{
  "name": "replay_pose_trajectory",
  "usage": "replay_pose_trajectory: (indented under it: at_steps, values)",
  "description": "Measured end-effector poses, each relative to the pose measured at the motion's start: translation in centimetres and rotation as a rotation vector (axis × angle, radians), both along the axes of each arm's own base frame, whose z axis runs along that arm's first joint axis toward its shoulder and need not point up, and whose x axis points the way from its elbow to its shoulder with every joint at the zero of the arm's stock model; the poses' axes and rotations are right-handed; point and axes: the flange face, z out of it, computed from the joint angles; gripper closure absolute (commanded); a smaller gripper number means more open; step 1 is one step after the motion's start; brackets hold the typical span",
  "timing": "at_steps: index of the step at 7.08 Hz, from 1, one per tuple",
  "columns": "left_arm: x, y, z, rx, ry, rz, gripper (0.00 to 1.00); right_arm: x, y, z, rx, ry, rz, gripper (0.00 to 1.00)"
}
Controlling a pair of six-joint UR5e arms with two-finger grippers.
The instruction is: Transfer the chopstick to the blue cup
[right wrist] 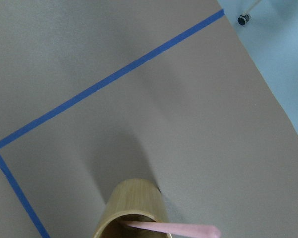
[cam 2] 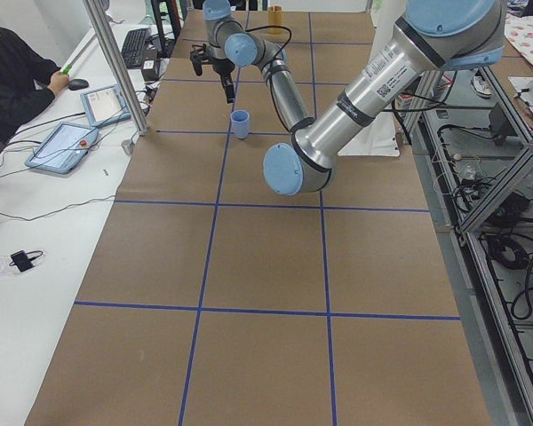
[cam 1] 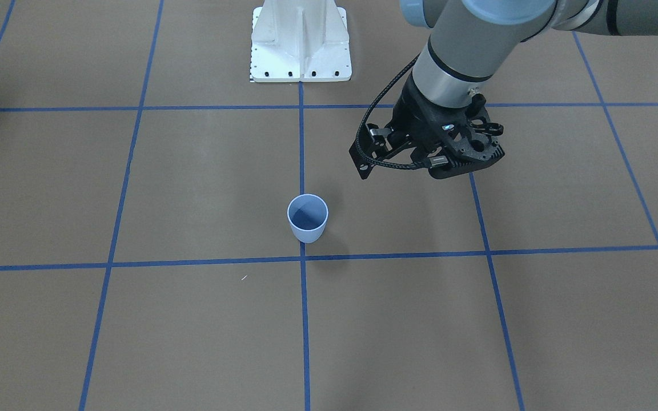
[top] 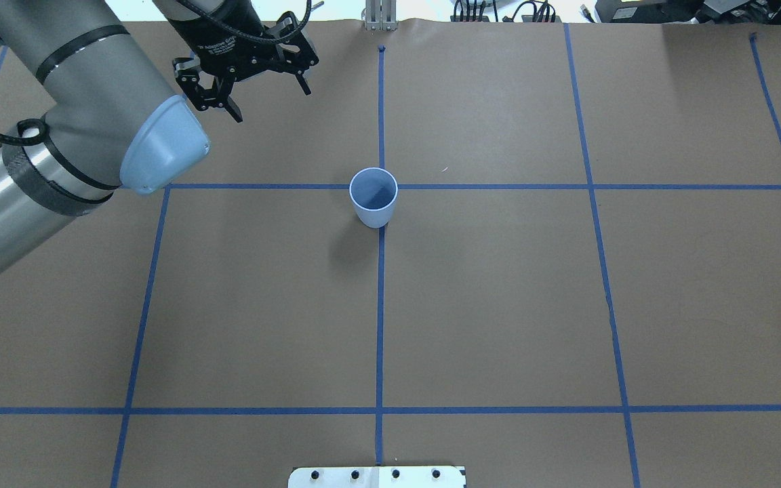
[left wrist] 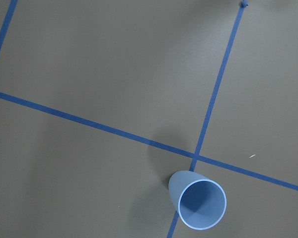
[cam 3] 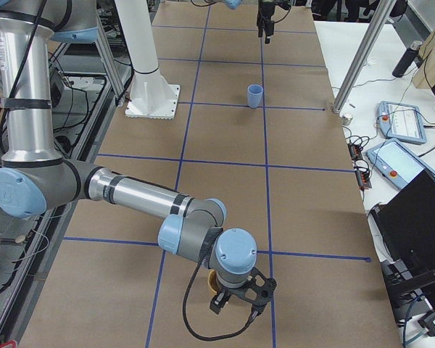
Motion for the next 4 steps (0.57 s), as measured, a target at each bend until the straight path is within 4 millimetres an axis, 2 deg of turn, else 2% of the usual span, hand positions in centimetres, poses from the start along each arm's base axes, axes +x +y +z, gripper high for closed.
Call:
replay_pose_trajectory:
  at_steps: [2,4]
  values:
    - [0.0,0.1,-0.1,0.001,0.002,0.000,0.02,0.1,1.2,1.3,-0.018,0.008,0.002,0.00]
    - [-0.2,0.2,-0.3,0.003,0.005,-0.002,0.02,0.3,1.0,2.3,0.010,0.042,0.000,0.00]
